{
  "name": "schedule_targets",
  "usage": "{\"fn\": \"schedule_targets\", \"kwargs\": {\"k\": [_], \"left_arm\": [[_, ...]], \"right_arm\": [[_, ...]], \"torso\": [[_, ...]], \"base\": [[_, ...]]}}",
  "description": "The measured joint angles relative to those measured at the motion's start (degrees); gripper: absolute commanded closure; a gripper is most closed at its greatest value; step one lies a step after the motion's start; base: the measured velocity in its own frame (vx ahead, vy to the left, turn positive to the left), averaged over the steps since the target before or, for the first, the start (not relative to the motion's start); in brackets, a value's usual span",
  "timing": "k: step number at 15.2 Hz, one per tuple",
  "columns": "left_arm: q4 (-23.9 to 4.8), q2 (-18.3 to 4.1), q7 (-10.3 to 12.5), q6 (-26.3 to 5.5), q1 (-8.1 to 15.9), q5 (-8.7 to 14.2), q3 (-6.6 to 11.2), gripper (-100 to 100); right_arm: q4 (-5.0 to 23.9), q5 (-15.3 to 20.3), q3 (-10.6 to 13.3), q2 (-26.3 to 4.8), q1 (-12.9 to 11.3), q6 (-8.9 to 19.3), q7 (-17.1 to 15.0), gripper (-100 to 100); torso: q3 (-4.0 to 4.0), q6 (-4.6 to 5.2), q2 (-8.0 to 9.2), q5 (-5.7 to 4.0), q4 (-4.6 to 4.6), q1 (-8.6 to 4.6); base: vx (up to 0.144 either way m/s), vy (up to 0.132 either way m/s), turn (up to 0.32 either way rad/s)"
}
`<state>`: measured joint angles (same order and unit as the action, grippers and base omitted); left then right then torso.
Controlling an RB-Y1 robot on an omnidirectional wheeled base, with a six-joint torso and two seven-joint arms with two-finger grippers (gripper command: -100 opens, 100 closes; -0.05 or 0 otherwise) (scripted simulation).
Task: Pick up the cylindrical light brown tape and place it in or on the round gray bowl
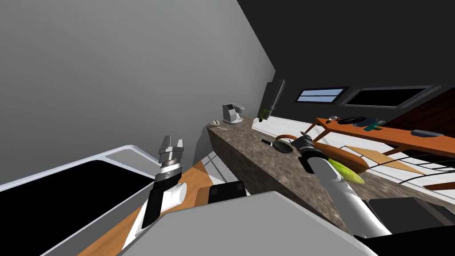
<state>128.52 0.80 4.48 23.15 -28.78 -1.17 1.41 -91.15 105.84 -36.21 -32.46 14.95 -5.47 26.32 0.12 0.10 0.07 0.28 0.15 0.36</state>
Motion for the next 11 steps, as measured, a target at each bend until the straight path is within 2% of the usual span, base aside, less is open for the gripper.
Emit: {"fn": "schedule_targets", "kwargs": {"k": [2, 4, 7, 11], "left_arm": [[0.0, 0.0, 0.0, 0.0, 0.0, 0.0, 0.0, 0], [0.0, 0.0, 0.0, 0.0, 0.0, 0.0, 0.0, 0], [0.0, 0.0, 0.0, 0.0, 0.0, 0.0, 0.0, 0], [0.0, 0.0, 0.0, 0.0, 0.0, 0.0, 0.0, 0]], "right_arm": [[0.1, -0.1, -1.4, -1.2, -0.3, -1.9, -0.8, -100], [0.9, -2.1, -1.4, -3.6, 0.2, -2.5, -1.0, -100], [0.6, -1.1, -3.0, -4.0, -0.3, -4.7, -2.2, -100], [0.6, -1.1, -3.0, -3.9, -0.3, -4.8, -2.2, -100]], "torso": [[-0.03, -0.01, -0.05, 0.02, -0.01, 0.08], [-0.04, 0.0, -0.07, 0.01, -0.02, 0.02], [0.01, -0.02, 0.04, -0.03, 0.0, -0.11], [0.1, -0.01, 0.18, -0.07, 0.03, -0.27]], "base": [[0.068, 0.082, -0.063], [0.064, 0.059, -0.057], [0.027, 0.028, -0.015], [0.001, 0.001, 0.0]]}}
